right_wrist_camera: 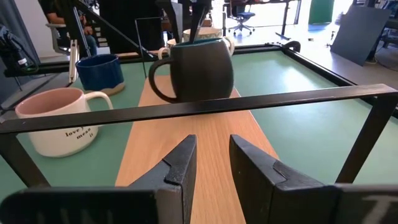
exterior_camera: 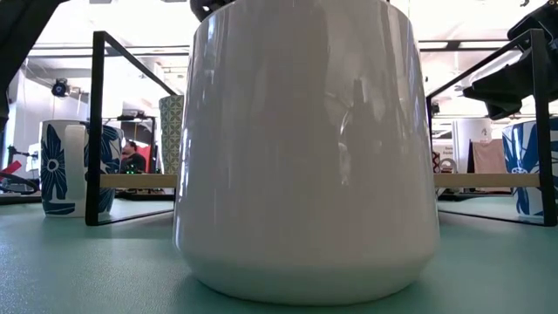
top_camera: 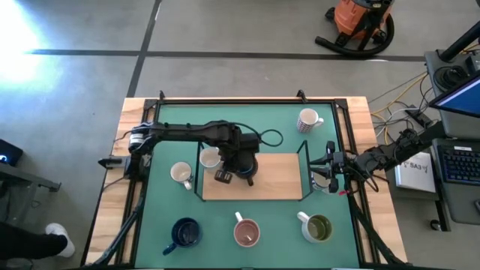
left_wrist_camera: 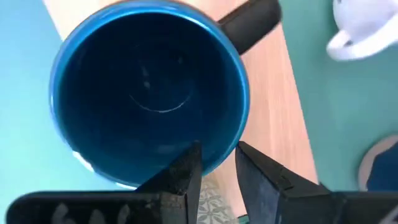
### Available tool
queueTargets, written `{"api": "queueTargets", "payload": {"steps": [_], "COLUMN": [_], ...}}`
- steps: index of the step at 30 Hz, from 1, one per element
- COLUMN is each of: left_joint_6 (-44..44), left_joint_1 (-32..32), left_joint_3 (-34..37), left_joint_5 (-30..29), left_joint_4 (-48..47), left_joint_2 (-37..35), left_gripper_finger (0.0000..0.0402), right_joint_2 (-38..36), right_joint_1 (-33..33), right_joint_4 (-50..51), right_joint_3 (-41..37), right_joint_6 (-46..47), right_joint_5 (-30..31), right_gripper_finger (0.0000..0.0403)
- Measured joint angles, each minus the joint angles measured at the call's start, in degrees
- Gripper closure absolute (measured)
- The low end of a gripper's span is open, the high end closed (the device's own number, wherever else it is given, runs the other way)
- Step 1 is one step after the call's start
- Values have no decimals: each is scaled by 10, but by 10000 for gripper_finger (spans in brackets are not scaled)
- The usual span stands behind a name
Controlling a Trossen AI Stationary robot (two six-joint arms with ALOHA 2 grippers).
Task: Place coffee mugs
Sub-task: Put the black mug on the shelf
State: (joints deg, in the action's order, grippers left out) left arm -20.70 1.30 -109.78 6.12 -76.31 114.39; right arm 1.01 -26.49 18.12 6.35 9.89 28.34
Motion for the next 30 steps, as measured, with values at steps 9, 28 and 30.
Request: {"api": "queueTargets", "payload": {"steps": [9, 28, 30], "left_joint_6": [-53, 30, 72], "left_joint_1": [0, 6, 7], "left_joint_3": [7, 8, 8], "left_joint_5": [-8, -13, -10], "left_joint_4": [32, 73, 79], "left_joint_2": [0, 16, 16], "left_gripper_finger": [324, 393, 390], "right_joint_2": [0, 0, 0], "right_joint_1": [0, 0, 0], "right_joint_4": [0, 0, 0], "right_joint_3": [0, 0, 0], "right_joint_6": [0, 0, 0], "right_joint_5": [0, 0, 0], "right_gripper_finger": [316, 316, 316]}}
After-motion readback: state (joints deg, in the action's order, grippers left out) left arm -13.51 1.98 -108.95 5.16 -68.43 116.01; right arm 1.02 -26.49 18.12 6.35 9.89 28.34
